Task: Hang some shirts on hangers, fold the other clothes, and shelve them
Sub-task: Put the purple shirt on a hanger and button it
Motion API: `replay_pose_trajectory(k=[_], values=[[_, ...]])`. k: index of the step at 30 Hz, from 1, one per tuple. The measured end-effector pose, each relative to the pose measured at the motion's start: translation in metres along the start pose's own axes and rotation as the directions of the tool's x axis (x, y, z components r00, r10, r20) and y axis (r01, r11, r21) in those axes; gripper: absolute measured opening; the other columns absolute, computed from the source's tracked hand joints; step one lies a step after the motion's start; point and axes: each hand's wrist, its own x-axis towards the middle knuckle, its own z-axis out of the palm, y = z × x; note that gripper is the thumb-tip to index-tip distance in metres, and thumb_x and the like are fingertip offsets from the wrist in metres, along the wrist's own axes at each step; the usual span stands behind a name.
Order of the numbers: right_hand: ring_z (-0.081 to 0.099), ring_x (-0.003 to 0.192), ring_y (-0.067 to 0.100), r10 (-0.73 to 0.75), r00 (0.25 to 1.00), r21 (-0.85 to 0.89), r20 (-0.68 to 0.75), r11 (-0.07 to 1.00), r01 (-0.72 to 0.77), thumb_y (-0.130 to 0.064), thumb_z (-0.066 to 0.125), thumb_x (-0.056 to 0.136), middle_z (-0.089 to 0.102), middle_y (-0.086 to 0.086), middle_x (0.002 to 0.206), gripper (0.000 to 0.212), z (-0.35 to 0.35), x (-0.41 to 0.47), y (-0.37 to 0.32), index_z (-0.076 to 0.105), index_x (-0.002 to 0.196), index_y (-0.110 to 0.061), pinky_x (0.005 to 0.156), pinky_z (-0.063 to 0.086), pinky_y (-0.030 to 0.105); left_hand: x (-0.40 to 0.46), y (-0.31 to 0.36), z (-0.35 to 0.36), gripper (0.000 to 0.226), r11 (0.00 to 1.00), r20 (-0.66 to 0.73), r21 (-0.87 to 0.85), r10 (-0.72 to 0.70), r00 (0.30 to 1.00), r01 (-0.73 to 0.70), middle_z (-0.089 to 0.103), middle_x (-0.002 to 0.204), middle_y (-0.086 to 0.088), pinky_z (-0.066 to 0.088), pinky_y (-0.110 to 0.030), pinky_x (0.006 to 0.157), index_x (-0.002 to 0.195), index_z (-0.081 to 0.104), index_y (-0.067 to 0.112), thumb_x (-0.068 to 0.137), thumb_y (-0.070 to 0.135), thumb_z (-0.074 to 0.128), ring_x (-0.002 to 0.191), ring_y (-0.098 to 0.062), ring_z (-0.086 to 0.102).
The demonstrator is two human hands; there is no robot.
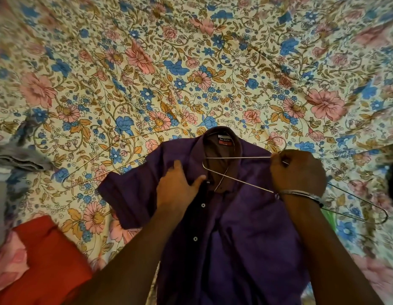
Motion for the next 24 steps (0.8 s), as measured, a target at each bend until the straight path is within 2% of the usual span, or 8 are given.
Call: replay_pose_trajectory(k=[2, 6, 10, 12, 15, 17, 20, 24], values=[[0.067, 0.081, 0.040, -0.015, 1.000, 0.015, 0.017, 1.000, 0.015, -0.035, 0.062, 0.092, 0.075, 0.014, 0.086, 0.025, 0.005, -0.002, -0.005, 0.078, 0.086, -0.016, 0.075, 0.055, 0.041, -0.002, 0.009, 0.005, 0.085, 0.998, -0.023, 0.056, 0.017, 1.000, -0.016, 0.054, 0.128, -0.008, 0.057, -0.047, 0.080, 0.131, 0.040, 0.018, 0.079, 0.082, 0.055, 0.107, -0.034, 0.064], [0.067, 0.082, 0.040, 0.045, 0.999, 0.028, -0.030, 0.999, -0.044, -0.033, 0.062, 0.092, 0.074, 0.014, 0.086, 0.024, -0.001, -0.007, -0.008, 0.079, 0.088, -0.016, 0.074, 0.052, 0.040, 0.001, 0.024, 0.015, 0.085, 0.984, -0.135, 0.157, 0.106, 0.985, -0.084, 0.040, 0.135, -0.006, 0.054, -0.046, 0.089, 0.136, 0.037, 0.017, 0.079, 0.074, 0.063, 0.122, -0.029, 0.049], [0.066, 0.081, 0.040, 0.136, 0.985, 0.076, -0.102, 0.989, -0.128, -0.031, 0.062, 0.091, 0.073, 0.016, 0.083, 0.024, 0.002, -0.022, 0.002, 0.077, 0.087, -0.013, 0.075, 0.054, 0.042, 0.009, 0.035, 0.019, 0.081, 0.942, -0.078, 0.283, 0.207, 0.975, -0.178, 0.044, 0.136, -0.007, 0.047, -0.048, 0.098, 0.133, 0.044, 0.016, 0.079, 0.075, 0.058, 0.126, -0.028, 0.043], [0.066, 0.080, 0.039, 0.173, 0.981, 0.100, -0.089, 0.981, -0.164, -0.031, 0.062, 0.092, 0.073, 0.016, 0.083, 0.024, 0.015, -0.032, 0.008, 0.077, 0.087, -0.013, 0.073, 0.052, 0.037, 0.012, 0.035, 0.015, 0.065, 0.921, -0.018, 0.304, 0.261, 0.965, -0.243, 0.052, 0.130, -0.007, 0.048, -0.045, 0.094, 0.126, 0.051, 0.016, 0.083, 0.063, 0.061, 0.123, -0.028, 0.046], [0.066, 0.080, 0.037, 0.215, 0.975, 0.122, -0.052, 0.971, -0.207, -0.032, 0.061, 0.093, 0.073, 0.014, 0.083, 0.026, 0.025, -0.039, 0.019, 0.077, 0.085, -0.013, 0.069, 0.044, 0.034, 0.014, 0.024, 0.001, 0.027, 0.953, -0.033, 0.199, 0.239, 0.971, -0.228, 0.067, 0.103, -0.004, 0.051, -0.039, 0.079, 0.101, 0.061, 0.019, 0.087, 0.041, 0.062, 0.100, -0.026, 0.061], [0.066, 0.081, 0.038, 0.232, 0.971, 0.126, -0.052, 0.966, -0.224, -0.032, 0.061, 0.092, 0.073, 0.014, 0.083, 0.026, 0.023, -0.039, 0.021, 0.076, 0.084, -0.013, 0.069, 0.044, 0.034, 0.013, 0.008, -0.007, 0.016, 0.995, -0.107, -0.026, 0.091, 0.990, -0.094, 0.067, 0.086, -0.001, 0.051, -0.036, 0.070, 0.091, 0.061, 0.020, 0.090, 0.035, 0.061, 0.083, -0.026, 0.065], [0.066, 0.082, 0.039, 0.234, 0.971, 0.132, -0.043, 0.965, -0.227, -0.031, 0.063, 0.091, 0.073, 0.015, 0.083, 0.024, 0.017, -0.036, 0.016, 0.077, 0.085, -0.013, 0.069, 0.047, 0.035, 0.004, -0.009, -0.019, 0.009, 0.930, -0.172, -0.366, -0.088, 0.981, 0.020, 0.060, 0.077, 0.002, 0.047, -0.036, 0.066, 0.092, 0.056, 0.019, 0.096, 0.027, 0.055, 0.076, -0.026, 0.063], [0.066, 0.079, 0.038, 0.005, 0.980, 0.129, 0.199, 0.991, -0.031, -0.032, 0.064, 0.092, 0.070, 0.015, 0.076, 0.025, 0.022, -0.030, -0.018, 0.075, 0.081, -0.013, 0.067, 0.048, 0.036, -0.024, -0.011, -0.022, 0.004, 0.930, -0.205, -0.253, 0.218, 0.954, -0.267, 0.059, 0.088, 0.008, 0.044, -0.032, 0.067, 0.096, 0.056, 0.023, 0.092, 0.024, 0.058, 0.076, -0.013, 0.057]])
